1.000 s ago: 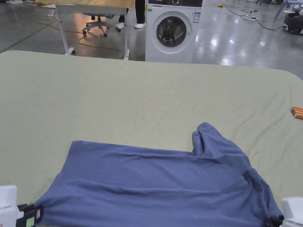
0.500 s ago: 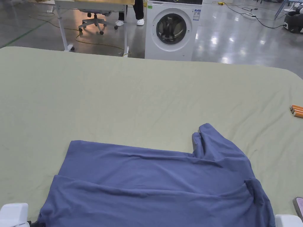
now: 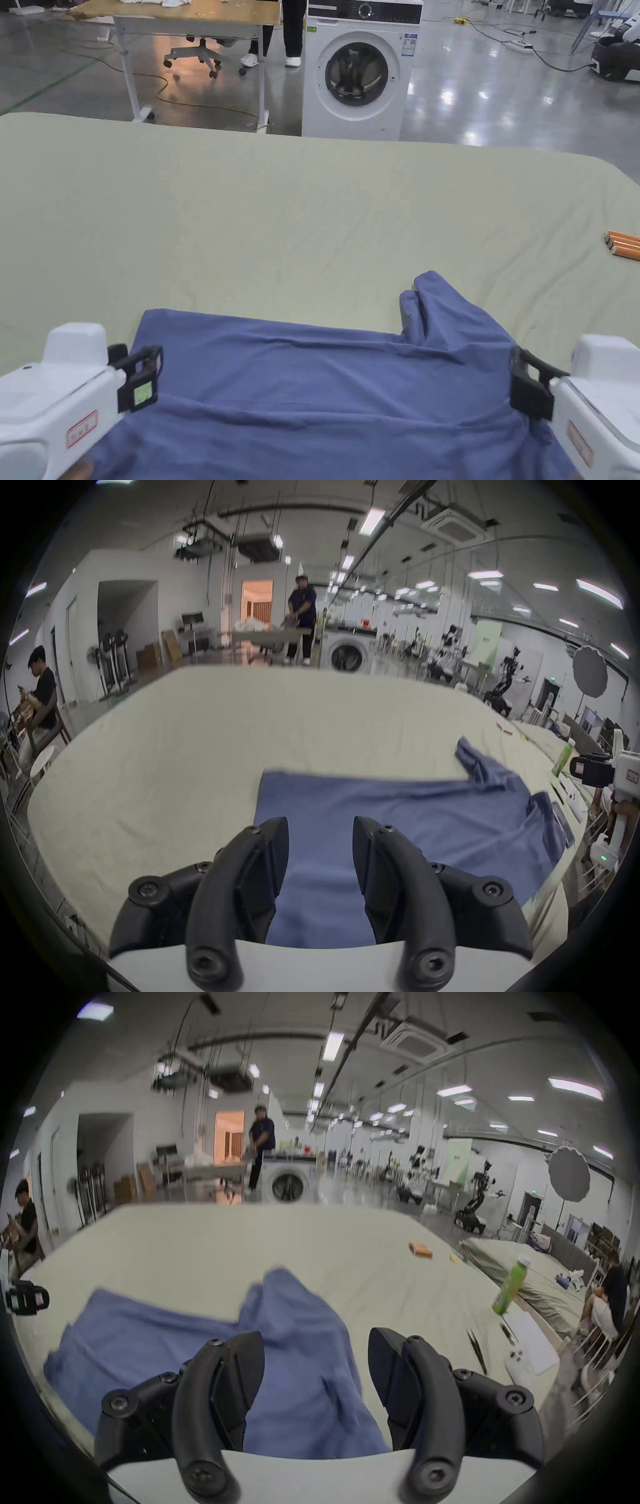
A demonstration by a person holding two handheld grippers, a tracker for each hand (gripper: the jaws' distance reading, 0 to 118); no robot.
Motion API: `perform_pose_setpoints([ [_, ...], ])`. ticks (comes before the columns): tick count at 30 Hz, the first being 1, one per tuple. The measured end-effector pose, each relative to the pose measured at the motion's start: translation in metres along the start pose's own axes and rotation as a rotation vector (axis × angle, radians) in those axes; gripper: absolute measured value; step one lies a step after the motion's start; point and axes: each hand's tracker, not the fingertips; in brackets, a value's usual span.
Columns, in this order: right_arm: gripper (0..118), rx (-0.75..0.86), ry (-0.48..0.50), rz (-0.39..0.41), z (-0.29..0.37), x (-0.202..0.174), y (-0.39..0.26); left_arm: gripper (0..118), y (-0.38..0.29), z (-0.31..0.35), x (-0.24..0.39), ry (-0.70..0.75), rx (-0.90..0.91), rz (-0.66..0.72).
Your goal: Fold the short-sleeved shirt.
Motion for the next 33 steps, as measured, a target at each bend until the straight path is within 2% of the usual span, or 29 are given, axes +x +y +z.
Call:
perform_pose_setpoints([
  [2,59,0.048,0.013,-0.02,-0.007,-0.015,0.008,38,0.01,-0.001,0.014,-0.002,0.061,-0.015],
  [3,48,0.092,0.033,-0.032,-0.011,-0.023,0.011,35,0.014,-0.003,0.019,-0.003,0.086,-0.016],
  [4,39,0.125,0.042,-0.026,-0.015,-0.031,0.013,30,0.016,-0.005,0.022,-0.008,0.117,-0.024],
  [7,12,0.203,0.032,0.001,-0.019,-0.053,0.017,4,0.019,-0.009,0.031,0.012,0.191,-0.056],
  [8,8,0.222,0.038,0.003,-0.021,-0.059,0.019,0,0.02,-0.01,0.034,0.028,0.204,-0.066],
  [10,3,0.257,0.052,0.001,-0.022,-0.069,0.02,0,0.023,-0.008,0.039,0.038,0.225,-0.065],
  [15,0,0.279,0.07,0.006,-0.028,-0.082,0.022,0,0.034,-0.031,0.017,0.077,0.191,-0.039],
  [19,0,0.257,0.09,0.004,-0.036,-0.083,0.023,0,0.046,-0.068,-0.02,0.054,0.064,0.055],
  [23,0,0.225,0.102,0.014,-0.043,-0.081,0.018,0,0.059,-0.108,-0.042,0.057,-0.112,-0.009],
  [28,0,0.186,0.097,0.009,-0.051,-0.074,0.008,0,0.068,-0.168,-0.074,0.007,-0.294,0.046],
  [31,0,0.17,0.079,0.016,-0.055,-0.069,0.002,0,0.07,-0.187,-0.073,0.012,-0.386,0.031],
  [32,0,0.164,0.074,0.017,-0.055,-0.067,0.0,4,0.07,-0.194,-0.074,0.011,-0.419,0.018],
  [33,0,0.153,0.065,0.021,-0.057,-0.065,-0.002,15,0.07,-0.195,-0.07,0.014,-0.446,0.014],
])
